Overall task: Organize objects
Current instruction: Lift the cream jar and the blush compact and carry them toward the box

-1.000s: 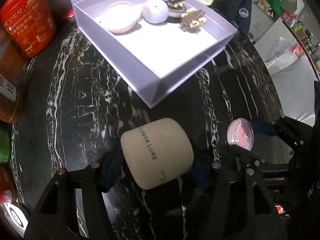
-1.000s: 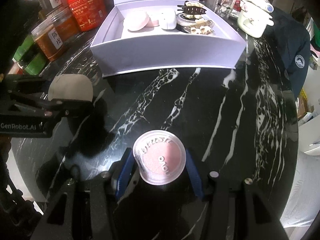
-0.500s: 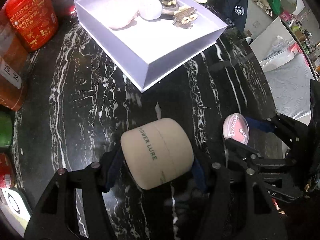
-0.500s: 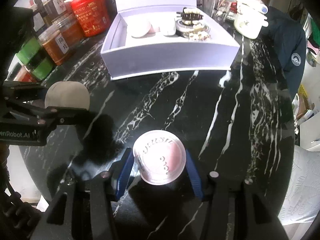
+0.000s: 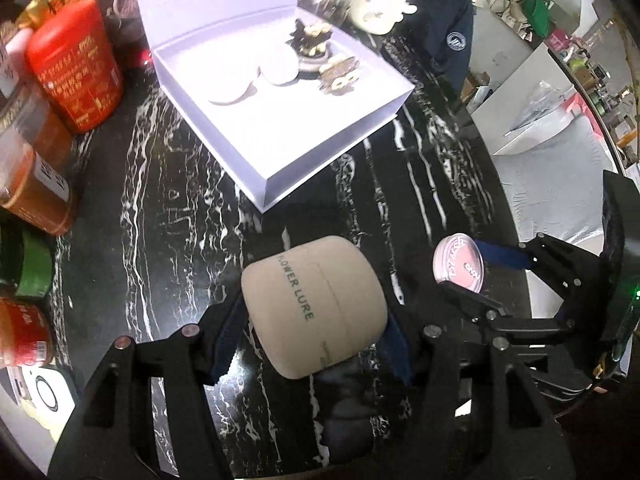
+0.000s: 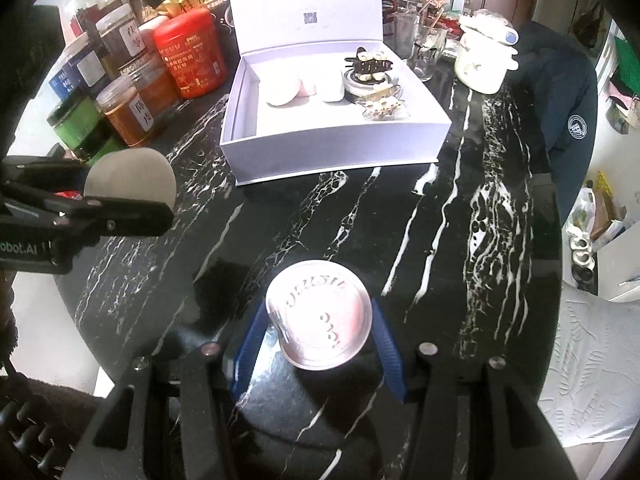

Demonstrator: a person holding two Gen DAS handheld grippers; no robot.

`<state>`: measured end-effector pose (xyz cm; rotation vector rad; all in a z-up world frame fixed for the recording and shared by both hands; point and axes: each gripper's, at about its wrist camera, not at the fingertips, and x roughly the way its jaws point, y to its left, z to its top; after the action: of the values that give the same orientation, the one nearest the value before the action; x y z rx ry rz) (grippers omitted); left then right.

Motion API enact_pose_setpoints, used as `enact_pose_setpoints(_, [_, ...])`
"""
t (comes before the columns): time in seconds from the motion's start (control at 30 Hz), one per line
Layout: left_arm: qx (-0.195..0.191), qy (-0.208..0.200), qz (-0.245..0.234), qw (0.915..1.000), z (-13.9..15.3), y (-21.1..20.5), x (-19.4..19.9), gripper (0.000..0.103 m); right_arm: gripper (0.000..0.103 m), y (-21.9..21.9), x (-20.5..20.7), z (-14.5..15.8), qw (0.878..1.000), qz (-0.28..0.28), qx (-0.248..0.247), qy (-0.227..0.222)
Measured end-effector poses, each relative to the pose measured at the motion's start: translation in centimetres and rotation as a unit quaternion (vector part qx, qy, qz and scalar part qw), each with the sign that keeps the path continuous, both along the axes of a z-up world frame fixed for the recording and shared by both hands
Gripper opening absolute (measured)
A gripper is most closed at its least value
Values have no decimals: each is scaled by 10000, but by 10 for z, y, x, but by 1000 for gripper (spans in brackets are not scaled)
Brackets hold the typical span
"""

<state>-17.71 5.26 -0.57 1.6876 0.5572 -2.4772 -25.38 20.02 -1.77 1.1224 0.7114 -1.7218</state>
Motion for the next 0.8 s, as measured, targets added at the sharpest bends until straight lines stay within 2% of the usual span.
enact_pose_setpoints(0.8, [-213, 297, -272, 9990, 54, -6, -16, 60, 54, -23, -7, 50, 9994, 71, -222, 240])
